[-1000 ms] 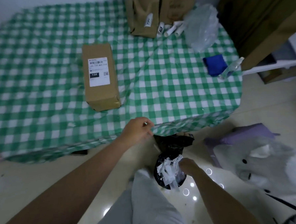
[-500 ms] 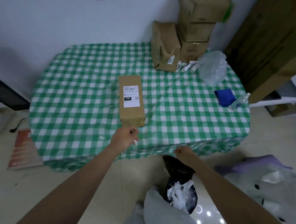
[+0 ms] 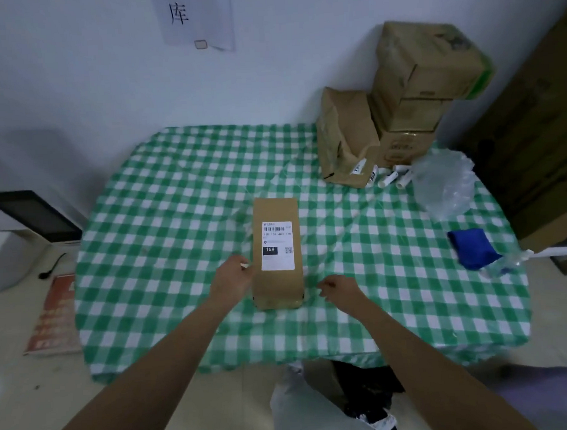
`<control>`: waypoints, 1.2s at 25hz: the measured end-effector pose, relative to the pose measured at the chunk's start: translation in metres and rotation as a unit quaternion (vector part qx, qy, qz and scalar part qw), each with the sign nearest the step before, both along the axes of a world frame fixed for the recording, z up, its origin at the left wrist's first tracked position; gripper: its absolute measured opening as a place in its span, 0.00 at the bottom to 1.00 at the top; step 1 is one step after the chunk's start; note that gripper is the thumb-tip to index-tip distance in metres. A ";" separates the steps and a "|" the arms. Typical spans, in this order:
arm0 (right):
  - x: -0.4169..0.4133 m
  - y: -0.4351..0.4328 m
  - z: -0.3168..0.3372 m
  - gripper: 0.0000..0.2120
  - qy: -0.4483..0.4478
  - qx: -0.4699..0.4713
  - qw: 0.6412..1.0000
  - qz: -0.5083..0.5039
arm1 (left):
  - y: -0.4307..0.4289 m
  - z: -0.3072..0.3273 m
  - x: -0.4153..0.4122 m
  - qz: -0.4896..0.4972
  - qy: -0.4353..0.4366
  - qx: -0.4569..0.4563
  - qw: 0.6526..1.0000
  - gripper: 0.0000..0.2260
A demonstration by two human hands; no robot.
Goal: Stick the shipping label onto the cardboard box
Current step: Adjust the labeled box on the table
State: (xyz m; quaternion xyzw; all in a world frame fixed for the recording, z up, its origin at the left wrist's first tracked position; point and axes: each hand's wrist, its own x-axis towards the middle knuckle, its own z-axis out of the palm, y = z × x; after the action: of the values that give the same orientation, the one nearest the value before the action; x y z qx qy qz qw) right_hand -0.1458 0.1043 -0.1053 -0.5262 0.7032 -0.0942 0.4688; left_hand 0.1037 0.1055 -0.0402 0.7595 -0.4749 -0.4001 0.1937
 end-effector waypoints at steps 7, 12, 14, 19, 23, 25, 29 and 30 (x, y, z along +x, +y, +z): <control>0.014 -0.087 0.005 0.16 -0.021 0.005 0.999 0.028 | -0.072 -0.010 -0.001 -0.002 -0.006 0.077 0.997 0.25; 0.037 -0.117 0.011 0.22 -0.065 0.030 0.997 -0.016 | -0.093 -0.016 0.000 -0.038 -0.009 0.122 0.992 0.24; 0.043 -0.120 0.011 0.21 -0.074 0.043 0.995 -0.043 | -0.095 -0.015 0.001 -0.072 -0.017 0.110 0.991 0.20; 0.061 -0.112 0.007 0.24 -0.077 0.075 0.990 -0.096 | -0.096 -0.014 0.007 -0.102 0.002 0.103 0.989 0.11; 0.075 -0.112 0.006 0.28 -0.086 0.062 0.991 -0.086 | -0.107 -0.008 0.010 -0.108 0.036 0.099 0.989 0.13; 0.081 -0.116 0.013 0.26 -0.073 0.051 0.993 -0.072 | -0.113 -0.003 0.012 -0.108 0.043 0.090 0.989 0.15; 0.088 -0.119 0.017 0.23 -0.061 0.032 0.996 -0.062 | -0.118 -0.003 0.020 -0.087 0.053 0.106 0.989 0.18; 0.089 -0.121 0.017 0.23 -0.063 0.035 0.995 -0.063 | -0.120 -0.003 0.022 -0.081 0.056 0.110 0.989 0.18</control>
State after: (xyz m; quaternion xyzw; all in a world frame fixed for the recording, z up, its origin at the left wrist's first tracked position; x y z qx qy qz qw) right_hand -0.0570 -0.0164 -0.0880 -0.4576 0.7067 -0.1317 0.5234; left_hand 0.1253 -0.0142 -0.0429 0.7116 -0.4763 -0.5062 0.1028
